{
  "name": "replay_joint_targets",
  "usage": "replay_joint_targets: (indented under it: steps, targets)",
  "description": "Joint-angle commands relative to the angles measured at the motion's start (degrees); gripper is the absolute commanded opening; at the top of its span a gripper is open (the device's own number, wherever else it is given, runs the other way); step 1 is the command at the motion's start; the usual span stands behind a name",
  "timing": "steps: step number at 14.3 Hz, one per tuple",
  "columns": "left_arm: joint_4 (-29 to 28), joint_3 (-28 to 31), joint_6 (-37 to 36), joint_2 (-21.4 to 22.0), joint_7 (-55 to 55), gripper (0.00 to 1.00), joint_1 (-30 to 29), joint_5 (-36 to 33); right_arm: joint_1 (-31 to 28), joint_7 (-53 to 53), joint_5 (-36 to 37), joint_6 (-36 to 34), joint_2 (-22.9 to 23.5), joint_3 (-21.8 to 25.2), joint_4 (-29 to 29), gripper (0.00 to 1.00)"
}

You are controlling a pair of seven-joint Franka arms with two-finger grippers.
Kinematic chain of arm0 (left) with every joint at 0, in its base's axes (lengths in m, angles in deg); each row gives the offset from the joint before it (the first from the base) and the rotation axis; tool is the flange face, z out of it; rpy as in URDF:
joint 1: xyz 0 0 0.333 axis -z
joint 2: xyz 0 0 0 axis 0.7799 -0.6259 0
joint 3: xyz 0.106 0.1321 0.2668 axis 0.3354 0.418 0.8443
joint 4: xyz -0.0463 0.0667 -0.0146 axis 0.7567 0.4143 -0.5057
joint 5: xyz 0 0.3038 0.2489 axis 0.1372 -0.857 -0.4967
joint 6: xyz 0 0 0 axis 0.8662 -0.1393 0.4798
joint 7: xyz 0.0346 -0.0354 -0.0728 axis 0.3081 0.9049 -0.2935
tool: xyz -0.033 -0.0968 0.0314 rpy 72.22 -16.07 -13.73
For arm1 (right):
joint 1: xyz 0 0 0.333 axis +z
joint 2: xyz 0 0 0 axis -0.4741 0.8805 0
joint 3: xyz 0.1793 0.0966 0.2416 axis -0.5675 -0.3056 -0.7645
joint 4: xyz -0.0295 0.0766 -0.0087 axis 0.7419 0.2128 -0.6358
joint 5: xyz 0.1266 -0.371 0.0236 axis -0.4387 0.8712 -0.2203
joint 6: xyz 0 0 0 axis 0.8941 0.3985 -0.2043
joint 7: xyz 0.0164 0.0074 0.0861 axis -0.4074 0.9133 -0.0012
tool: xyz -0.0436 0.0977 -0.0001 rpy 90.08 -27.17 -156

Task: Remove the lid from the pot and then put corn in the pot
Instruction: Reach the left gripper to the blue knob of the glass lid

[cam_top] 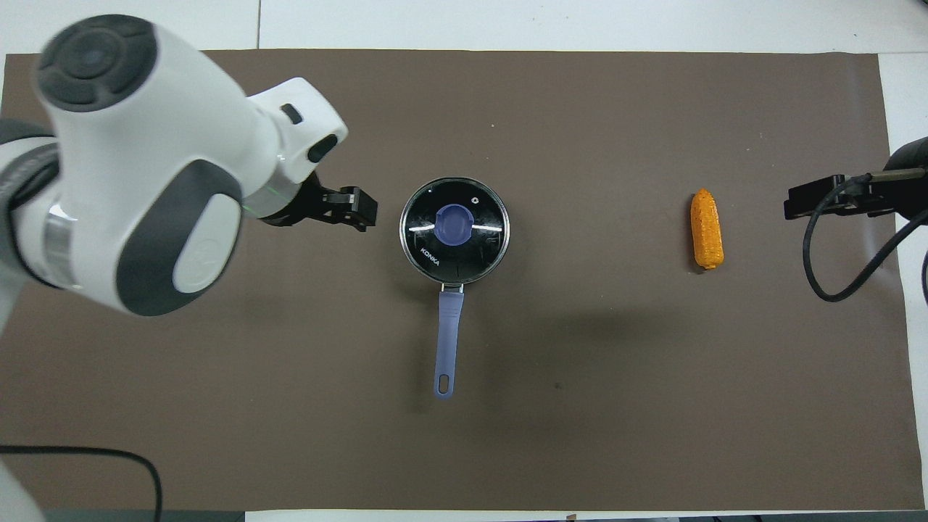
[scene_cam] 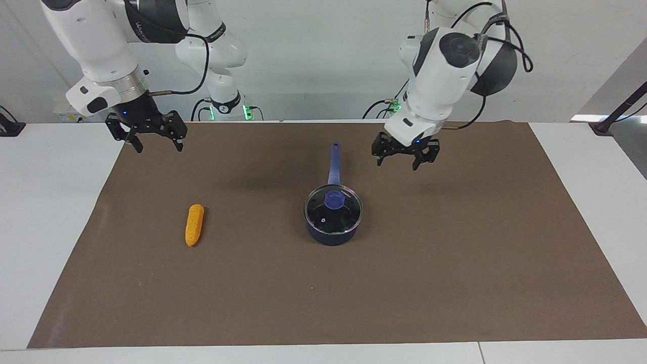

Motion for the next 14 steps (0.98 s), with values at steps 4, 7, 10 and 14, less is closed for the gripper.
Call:
replay_joint_targets:
  steps: [4,7,10,14]
  targets:
    - [5.62,1.00,5.22,-9.00,7.40,1.00,7.33,-0.39,-0.68,-1.72,-0.86,0.76,-1.86,-0.26,-2.32,1.00]
    - [5.62,1.44,8.30,-12.43,7.57,1.00,10.15,-1.26,-0.77,-1.81,-0.86,0.76,-1.95,-0.26,-2.41,1.00]
    - [5.97,1.35,9.27,-14.62,8.01,1.00,10.85,-3.29,-0.68,-1.81,-0.86,2.16,-2.04,-0.26,-3.54,1.00]
    - [5.80,1.44,10.94,-14.81,8.72,1.00,10.85,-3.38,-0.42,-1.81,-0.95,10.85,-3.71,-0.35,-11.01,1.00]
